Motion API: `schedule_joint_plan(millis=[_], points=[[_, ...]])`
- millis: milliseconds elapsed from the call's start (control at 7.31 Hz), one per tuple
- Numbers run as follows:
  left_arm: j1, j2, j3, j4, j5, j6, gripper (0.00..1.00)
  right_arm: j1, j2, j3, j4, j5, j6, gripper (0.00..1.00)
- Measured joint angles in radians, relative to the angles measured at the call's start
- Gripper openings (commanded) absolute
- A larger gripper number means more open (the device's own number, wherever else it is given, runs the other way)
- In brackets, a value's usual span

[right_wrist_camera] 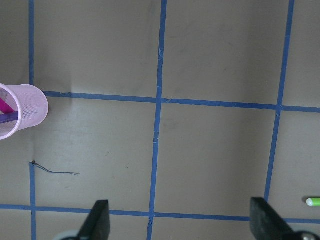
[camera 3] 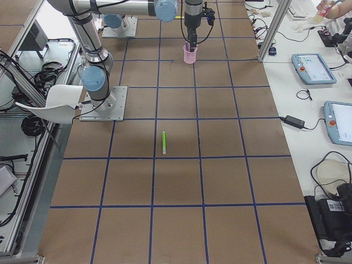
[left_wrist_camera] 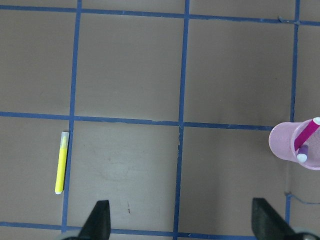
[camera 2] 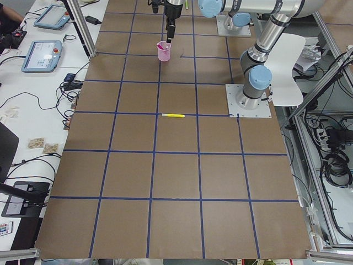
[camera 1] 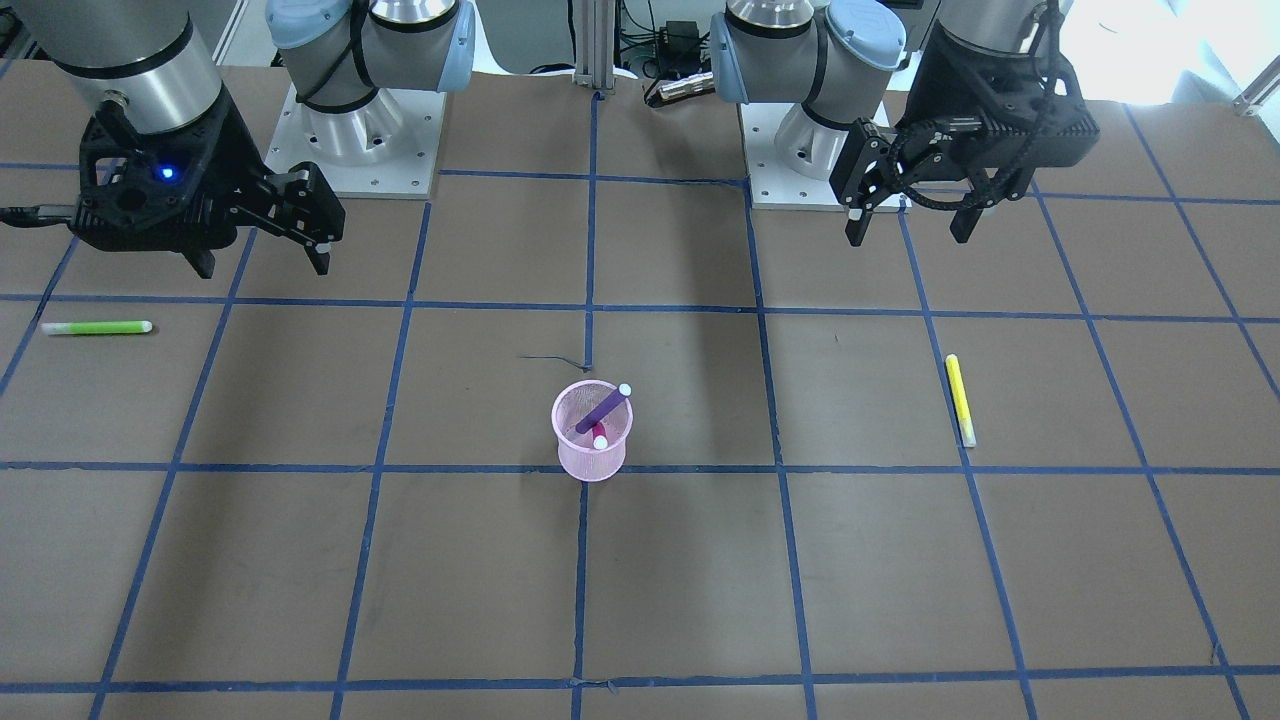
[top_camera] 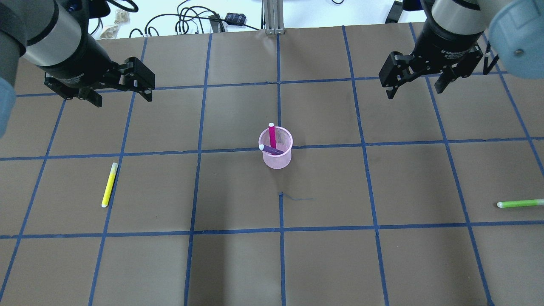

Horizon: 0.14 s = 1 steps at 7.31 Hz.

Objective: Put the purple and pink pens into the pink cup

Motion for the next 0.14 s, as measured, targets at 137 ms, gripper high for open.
schedule_joint_plan(millis=[137], points=[[0.0,0.0,0.0,0.0,0.0,0.0,1.0,0.002,0.0,0.0,0.0,0.001,0.0,1.0]])
